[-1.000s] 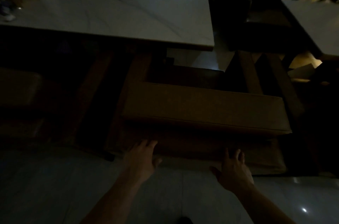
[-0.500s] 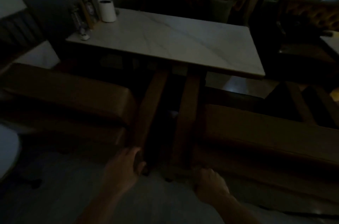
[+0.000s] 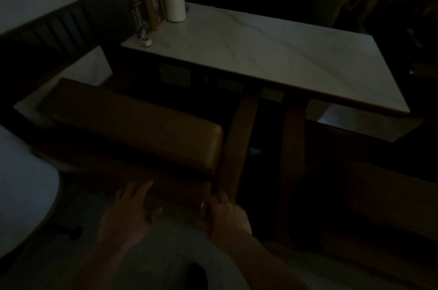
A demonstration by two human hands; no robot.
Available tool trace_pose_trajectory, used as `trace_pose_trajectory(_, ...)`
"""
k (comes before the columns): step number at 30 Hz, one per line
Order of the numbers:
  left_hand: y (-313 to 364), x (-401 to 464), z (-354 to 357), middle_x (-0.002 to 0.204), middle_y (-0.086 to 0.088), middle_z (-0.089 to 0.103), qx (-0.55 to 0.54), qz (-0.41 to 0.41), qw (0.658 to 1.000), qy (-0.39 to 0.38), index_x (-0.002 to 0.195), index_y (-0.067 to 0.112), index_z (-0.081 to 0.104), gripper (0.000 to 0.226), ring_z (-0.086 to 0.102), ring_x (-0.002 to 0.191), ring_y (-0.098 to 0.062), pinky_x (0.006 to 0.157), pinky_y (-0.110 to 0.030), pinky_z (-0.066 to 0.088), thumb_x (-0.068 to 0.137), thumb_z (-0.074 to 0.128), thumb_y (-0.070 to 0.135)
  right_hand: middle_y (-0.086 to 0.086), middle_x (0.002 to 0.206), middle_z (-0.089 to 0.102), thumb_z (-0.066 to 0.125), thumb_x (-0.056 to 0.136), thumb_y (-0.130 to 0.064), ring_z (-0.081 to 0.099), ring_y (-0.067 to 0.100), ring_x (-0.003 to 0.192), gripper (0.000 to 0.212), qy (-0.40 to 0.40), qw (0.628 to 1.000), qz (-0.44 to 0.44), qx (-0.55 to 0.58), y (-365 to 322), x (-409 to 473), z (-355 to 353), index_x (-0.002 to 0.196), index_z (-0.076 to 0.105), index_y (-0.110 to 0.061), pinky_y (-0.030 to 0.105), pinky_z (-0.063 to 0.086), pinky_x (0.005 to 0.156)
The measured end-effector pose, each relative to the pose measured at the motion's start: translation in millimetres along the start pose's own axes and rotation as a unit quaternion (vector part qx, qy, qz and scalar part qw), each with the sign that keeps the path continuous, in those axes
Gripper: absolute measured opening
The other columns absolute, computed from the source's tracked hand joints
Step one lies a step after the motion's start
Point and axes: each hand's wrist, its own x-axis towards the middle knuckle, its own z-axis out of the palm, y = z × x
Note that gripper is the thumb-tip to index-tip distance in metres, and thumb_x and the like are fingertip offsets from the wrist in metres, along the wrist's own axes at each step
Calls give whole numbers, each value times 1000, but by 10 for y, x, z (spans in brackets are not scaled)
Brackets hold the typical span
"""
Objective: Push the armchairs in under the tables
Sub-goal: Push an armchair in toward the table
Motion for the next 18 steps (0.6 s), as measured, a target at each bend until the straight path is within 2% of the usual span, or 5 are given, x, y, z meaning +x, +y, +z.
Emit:
trace_pose_trajectory(5, -234, 556, 50, 155, 0, 33, 45, 75, 995, -47, 151, 37, 28, 84, 32, 140, -27, 111, -42, 29, 79, 64, 60, 16, 165, 0, 59, 94, -39, 2, 40, 152, 84, -9, 998, -41, -44, -257, 491, 181, 157, 4, -34, 52, 21, 119)
trace_pose_trajectory(12, -213, 898, 340, 148, -6, 45, 42, 124, 986, -104, 145, 38, 44, 71, 43, 131, -36, 99, -46, 44, 80, 71, 49, 16, 166, 2, 54, 98, -32, 0, 41, 152, 74, -21, 998, -7, -56, -263, 701, 305, 158, 10, -32, 52, 22, 121)
trace_pose_trajectory(14, -230, 947, 368, 151, -1, 39, 44, 126, 986, -100, 146, 43, 38, 68, 37, 134, -33, 98, -43, 45, 84, 64, 54, 19, 164, 11, 61, 94, -35, 10, 45, 151, 75, -12, 998, 12, -53, -319, 702, 297, 157, 20, -34, 53, 32, 116)
trace_pose_trajectory(15, -247, 979, 395, 153, 2, 35, 43, 129, 985, -102, 147, 46, 33, 67, 33, 136, -31, 97, -42, 46, 86, 59, 56, 21, 160, 25, 69, 87, -37, 25, 47, 146, 75, 11, 998, 17, -65, -341, 702, 316, 153, 33, -34, 50, 43, 109)
trace_pose_trajectory(18, -307, 1006, 452, 154, 4, 33, 46, 140, 983, -110, 148, 46, 30, 62, 27, 139, -32, 94, -43, 49, 91, 52, 56, 16, 127, 67, 91, 54, -42, 66, 39, 113, 66, 41, 990, 49, -128, -408, 687, 437, 117, 73, -34, 33, 61, 70)
